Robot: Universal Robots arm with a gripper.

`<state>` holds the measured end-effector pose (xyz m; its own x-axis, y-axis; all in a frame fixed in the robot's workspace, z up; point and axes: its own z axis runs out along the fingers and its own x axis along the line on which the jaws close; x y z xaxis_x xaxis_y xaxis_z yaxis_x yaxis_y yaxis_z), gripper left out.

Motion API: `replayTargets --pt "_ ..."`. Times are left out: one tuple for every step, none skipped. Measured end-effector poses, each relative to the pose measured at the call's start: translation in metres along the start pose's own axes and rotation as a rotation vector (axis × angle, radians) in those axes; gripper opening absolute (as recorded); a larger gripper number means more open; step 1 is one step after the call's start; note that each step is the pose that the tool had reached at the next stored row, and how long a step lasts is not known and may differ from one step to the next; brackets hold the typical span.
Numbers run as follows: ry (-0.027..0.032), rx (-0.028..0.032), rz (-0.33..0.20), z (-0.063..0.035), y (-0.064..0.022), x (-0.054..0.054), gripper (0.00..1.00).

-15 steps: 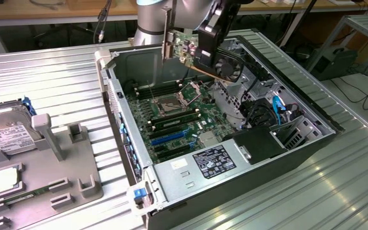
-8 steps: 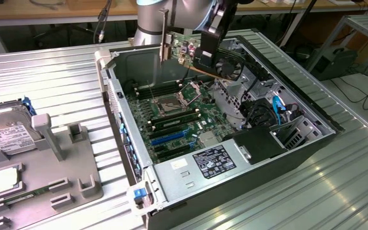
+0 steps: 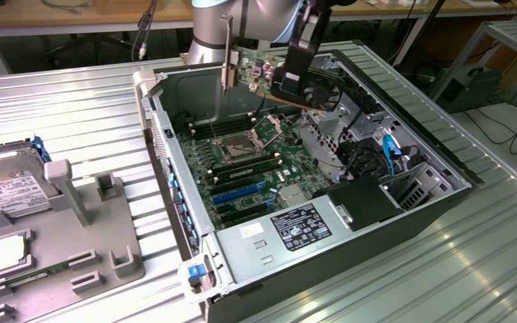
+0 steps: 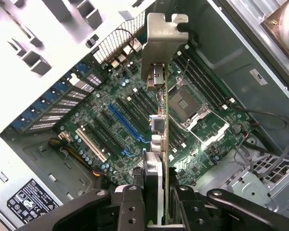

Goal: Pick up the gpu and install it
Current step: 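Insert the gpu into the slot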

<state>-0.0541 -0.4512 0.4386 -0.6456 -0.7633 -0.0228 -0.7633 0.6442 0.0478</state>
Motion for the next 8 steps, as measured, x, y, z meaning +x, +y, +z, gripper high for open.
replayTargets --pt "0.0006 -0.0005 -0.015 0.0 0.0 0.0 0.29" --pt "0.001 -0.0008 -0.025 0.0 0.0 0.0 0.29" --pt "0.0014 -0.0013 -0.039 0.0 0.0 0.0 0.29" --pt "0.0016 -0.0018 -0.05 0.0 0.0 0.0 0.29" --pt "0.0017 -0.0022 -0.058 0.0 0.0 0.0 0.29" --pt "0.0018 -0.0026 -0.065 0.0 0.0 0.0 0.29" --pt "0.0019 -0.003 -0.074 0.0 0.0 0.0 0.29" --pt "0.0019 -0.0034 -0.08 0.0 0.0 0.0 0.29"
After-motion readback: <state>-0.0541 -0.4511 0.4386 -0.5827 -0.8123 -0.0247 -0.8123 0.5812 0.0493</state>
